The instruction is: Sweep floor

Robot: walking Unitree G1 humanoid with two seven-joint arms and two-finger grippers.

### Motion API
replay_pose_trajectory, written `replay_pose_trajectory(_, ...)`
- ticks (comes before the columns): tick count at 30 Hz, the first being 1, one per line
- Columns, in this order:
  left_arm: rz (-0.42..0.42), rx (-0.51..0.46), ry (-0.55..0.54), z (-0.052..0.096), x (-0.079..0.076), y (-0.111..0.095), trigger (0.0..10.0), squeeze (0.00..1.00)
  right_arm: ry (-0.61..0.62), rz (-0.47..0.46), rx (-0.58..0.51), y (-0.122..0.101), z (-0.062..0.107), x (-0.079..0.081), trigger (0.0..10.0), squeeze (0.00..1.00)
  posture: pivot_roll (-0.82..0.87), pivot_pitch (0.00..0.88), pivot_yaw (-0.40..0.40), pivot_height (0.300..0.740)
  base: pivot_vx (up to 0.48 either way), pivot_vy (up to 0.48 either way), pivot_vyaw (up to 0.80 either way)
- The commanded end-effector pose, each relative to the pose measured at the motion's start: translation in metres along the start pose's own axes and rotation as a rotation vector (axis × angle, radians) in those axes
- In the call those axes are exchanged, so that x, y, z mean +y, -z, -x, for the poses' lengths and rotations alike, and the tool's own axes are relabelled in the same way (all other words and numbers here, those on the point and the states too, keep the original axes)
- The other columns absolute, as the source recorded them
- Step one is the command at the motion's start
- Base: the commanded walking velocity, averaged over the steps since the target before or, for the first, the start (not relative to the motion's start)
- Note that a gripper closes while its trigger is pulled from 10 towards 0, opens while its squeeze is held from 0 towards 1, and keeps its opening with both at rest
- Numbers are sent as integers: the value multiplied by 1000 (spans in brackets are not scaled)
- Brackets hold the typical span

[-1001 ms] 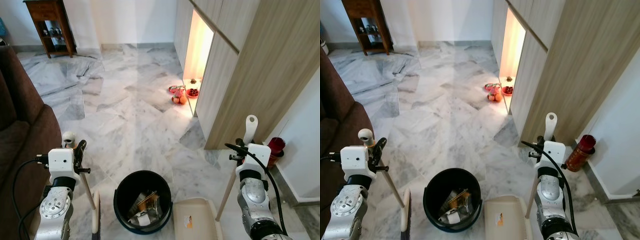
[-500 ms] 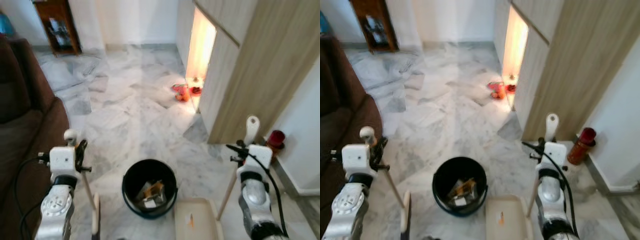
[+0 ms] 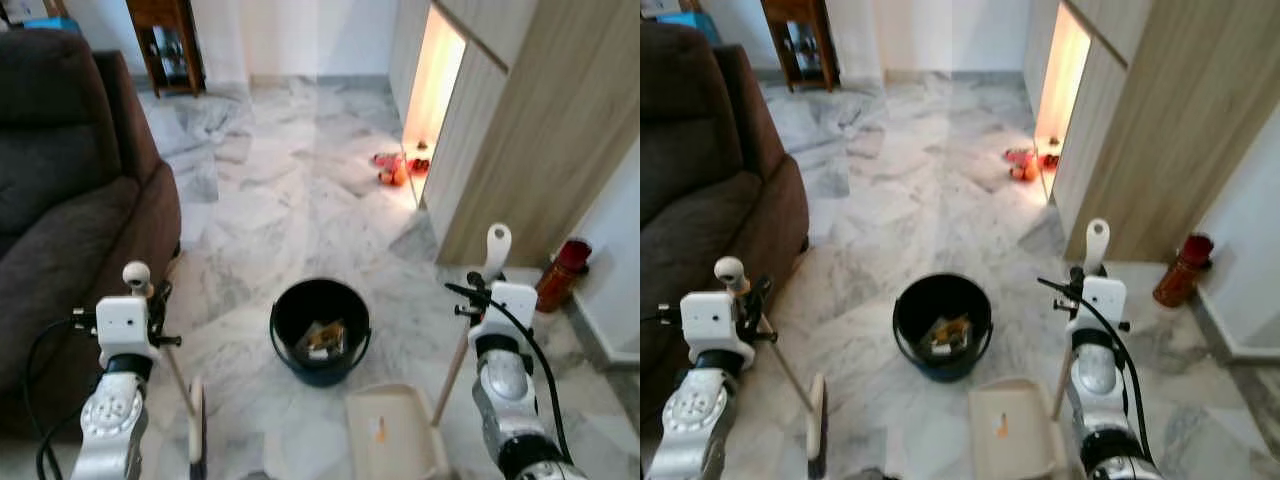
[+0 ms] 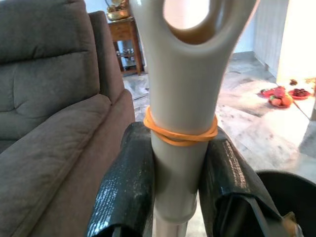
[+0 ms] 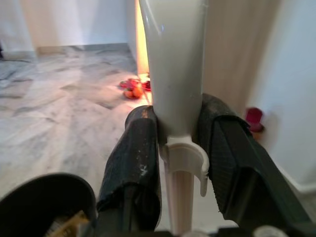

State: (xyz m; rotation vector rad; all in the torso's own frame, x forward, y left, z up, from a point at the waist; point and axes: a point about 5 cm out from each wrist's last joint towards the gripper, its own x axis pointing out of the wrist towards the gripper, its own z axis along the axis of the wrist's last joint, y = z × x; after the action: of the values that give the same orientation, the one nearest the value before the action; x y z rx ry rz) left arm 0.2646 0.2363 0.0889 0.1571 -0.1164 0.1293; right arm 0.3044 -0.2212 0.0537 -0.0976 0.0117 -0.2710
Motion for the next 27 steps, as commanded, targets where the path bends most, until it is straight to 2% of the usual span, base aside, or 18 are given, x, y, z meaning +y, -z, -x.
replay_pose_trajectory(1, -15, -46, -5, -5, 3, -11, 10000, 0, 7, -8, -49, -12, -7, -1, 10000, 0, 94, 0, -14, 740, -315, 0, 0)
replay_pose_trajectory(9, -16, -47, -6, -7, 2, -11, 10000, 0, 3, -13, -53, -13, -7, 0, 10000, 0, 95, 0, -15, 740, -295, 0, 0)
replay_pose_trajectory(20, -10, -49, -1, -9, -1, -11, 10000, 0, -5, -49, -43, -13, -9, 4, 10000, 0, 90, 0, -17, 740, 0, 0, 0)
replay_pose_trajectory(23, -7, -47, 4, -9, -3, -11, 10000, 0, 2, -70, -10, -11, -10, 5, 10000, 0, 87, 0, -19, 740, 0, 0, 0)
replay_pose_trajectory(27, -1, -46, 6, -9, -5, -11, 10000, 0, 5, -92, 7, -9, -10, 7, 10000, 0, 95, 0, -25, 740, 0, 0, -552)
